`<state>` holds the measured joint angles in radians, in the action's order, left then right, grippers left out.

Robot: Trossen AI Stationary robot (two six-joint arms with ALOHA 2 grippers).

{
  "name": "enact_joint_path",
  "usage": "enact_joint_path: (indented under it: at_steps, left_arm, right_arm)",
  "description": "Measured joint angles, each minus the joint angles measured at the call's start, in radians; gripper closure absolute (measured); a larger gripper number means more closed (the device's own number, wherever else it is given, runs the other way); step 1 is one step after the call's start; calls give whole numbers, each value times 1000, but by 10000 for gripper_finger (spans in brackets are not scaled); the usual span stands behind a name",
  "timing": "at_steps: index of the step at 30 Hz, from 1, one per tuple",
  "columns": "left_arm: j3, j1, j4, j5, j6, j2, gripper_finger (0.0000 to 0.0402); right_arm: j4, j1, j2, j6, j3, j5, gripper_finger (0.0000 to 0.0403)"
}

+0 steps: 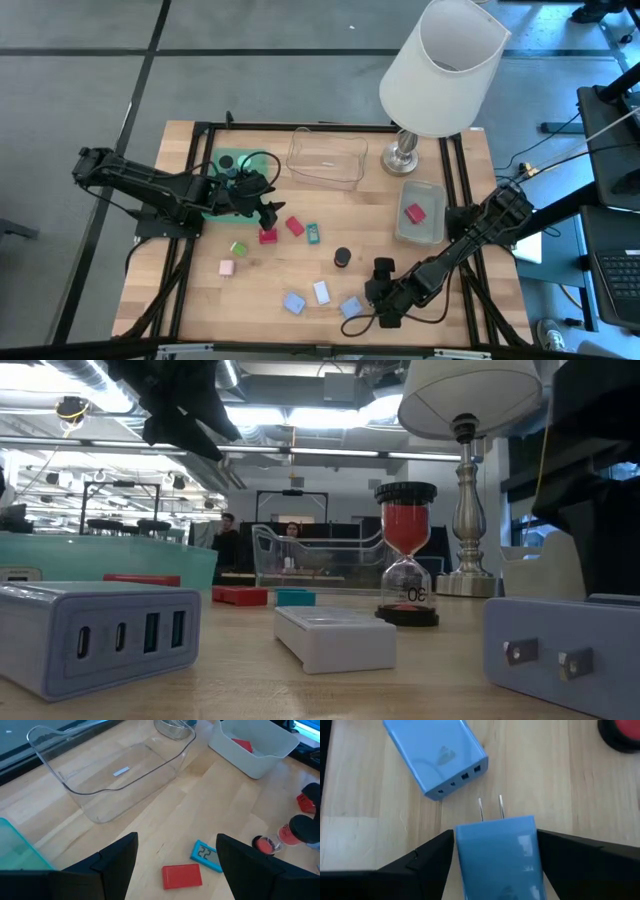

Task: Pick & Place Office items
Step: Put the right blue charger adapter into the gray bin

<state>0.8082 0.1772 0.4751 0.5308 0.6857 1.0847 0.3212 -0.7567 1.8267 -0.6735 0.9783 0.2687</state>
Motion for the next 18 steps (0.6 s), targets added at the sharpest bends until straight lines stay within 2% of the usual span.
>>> enact_joint_path:
  at_steps: [6, 18]
  left_arm:
    - [0, 0, 0, 0, 0, 0, 136]
    - [0, 0, 0, 0, 0, 0, 136]
  right_arm:
    - [0, 0, 0, 0, 0, 4, 189]
    - [21, 0, -1, -53, 22, 0, 190]
